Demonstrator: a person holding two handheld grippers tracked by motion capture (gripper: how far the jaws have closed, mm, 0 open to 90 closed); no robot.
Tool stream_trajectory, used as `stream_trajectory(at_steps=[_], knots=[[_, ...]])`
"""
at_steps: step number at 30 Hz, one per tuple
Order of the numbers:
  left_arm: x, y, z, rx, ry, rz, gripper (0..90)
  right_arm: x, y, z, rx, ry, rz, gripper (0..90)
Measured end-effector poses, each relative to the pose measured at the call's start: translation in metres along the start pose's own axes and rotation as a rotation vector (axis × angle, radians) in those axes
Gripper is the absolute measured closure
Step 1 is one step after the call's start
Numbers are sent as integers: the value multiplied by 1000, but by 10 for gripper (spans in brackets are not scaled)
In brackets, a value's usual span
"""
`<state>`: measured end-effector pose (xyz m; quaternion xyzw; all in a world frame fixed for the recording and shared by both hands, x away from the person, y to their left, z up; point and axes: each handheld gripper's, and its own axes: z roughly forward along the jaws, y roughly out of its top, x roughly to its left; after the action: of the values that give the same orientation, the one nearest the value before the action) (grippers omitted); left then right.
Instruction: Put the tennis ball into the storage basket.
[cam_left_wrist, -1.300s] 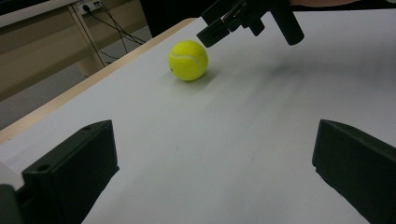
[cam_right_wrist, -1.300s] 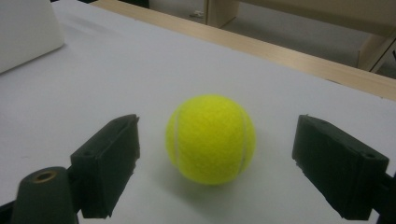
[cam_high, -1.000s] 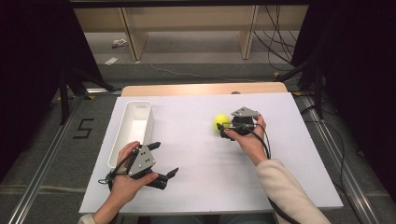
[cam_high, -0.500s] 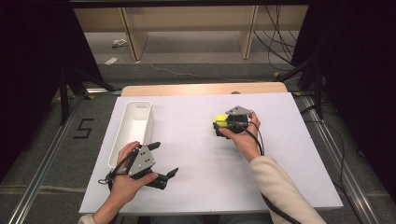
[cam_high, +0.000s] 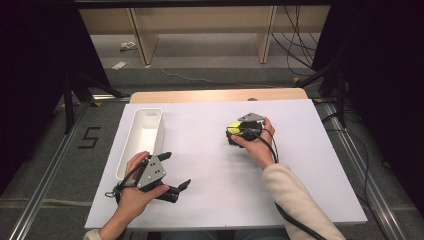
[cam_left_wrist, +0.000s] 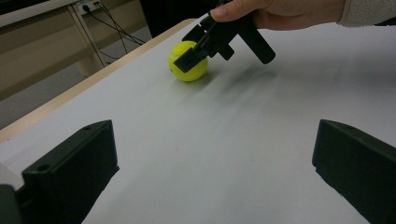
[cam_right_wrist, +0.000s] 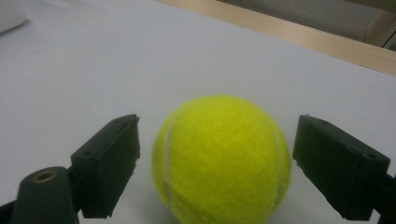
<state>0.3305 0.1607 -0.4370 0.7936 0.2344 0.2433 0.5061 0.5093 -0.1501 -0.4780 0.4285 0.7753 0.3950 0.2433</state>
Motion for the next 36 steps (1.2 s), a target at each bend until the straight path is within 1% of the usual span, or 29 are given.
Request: stream_trajectory(at_steps=[2,6,9,16,18,19,31,36], knots=[[0,0,0,-3,0,-3,0,-1,0,2,2,4,6,157],[0,0,0,-3,-1,-4,0,-1,2,4,8,3,0,156],[0,0,0,-5,-2,-4,0,-1,2,6,20,-1,7,156],[1,0,0,-5,-4,-6,0,1,1,14,54,-19,-1,155],[1,0,0,-5,-4,-6,0,1,1,15,52,-19,2,155],[1,0,0,-5,-4,-6,0,2,2,16,58,-17,12,155],[1,0,0,-5,-6,-8,0,2,1,21,72,-16,9,162],[1,0,0,-6,-8,-9,0,2,1,22,71,-22,13,183]])
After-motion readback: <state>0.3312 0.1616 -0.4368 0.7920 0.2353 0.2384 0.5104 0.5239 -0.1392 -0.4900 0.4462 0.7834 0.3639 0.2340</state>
